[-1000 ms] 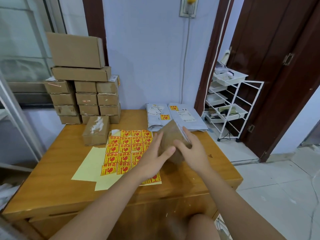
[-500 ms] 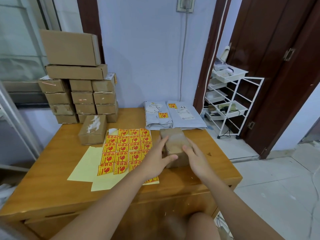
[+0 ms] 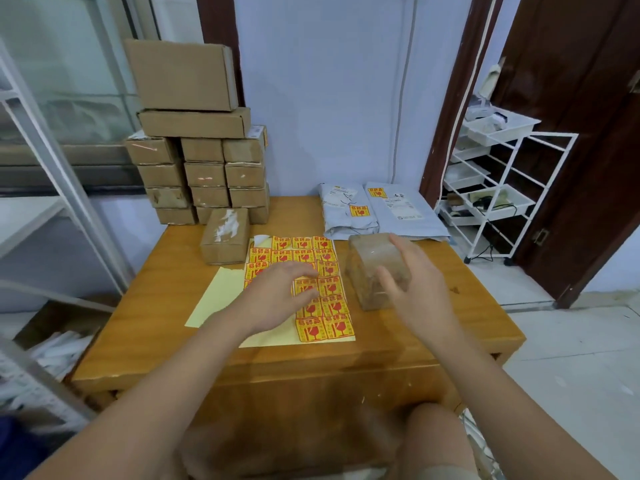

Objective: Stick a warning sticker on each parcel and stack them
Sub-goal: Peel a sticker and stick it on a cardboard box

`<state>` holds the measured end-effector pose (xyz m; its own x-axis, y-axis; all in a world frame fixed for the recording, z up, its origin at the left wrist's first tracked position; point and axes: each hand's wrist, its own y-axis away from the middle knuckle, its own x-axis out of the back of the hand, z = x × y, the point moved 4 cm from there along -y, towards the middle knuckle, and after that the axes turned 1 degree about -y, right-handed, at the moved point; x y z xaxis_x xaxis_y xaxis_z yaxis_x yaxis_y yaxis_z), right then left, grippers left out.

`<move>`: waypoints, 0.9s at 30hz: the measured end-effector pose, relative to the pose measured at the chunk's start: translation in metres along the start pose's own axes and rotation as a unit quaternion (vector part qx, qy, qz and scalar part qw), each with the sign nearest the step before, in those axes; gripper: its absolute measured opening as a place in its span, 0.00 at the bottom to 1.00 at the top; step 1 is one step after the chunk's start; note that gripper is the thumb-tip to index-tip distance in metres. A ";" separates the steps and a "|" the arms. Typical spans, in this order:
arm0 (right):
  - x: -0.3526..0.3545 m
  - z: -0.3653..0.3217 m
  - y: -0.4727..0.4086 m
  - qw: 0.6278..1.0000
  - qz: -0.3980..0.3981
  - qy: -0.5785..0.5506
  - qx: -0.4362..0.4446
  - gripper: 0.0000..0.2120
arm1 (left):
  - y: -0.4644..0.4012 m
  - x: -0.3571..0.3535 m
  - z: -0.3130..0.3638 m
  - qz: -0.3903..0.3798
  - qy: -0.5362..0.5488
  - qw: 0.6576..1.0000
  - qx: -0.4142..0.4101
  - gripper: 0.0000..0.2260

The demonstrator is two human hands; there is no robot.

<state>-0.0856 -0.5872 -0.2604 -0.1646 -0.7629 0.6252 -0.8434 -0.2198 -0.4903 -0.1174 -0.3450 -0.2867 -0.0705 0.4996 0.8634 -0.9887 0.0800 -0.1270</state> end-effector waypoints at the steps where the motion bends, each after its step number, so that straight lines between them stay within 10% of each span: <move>1: -0.007 -0.009 0.003 0.999 -0.011 0.013 0.039 0.24 | 0.008 0.004 -0.008 0.002 -0.029 1.000 -0.004 0.16; 10: -0.097 -0.034 0.038 0.954 -0.270 0.090 0.094 0.20 | 0.055 -0.015 -0.040 -0.029 -0.107 0.993 -0.033 0.20; 27: -0.109 -0.036 0.052 0.965 -0.195 0.133 0.115 0.10 | 0.065 -0.029 -0.048 -0.014 -0.069 0.997 -0.020 0.18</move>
<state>-0.1305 -0.4931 -0.3325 -0.0084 -0.4187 0.9081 -0.7370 -0.6111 -0.2886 -0.1737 -0.3126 -0.3432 -0.0632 0.3736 0.9255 -0.9847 0.1278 -0.1188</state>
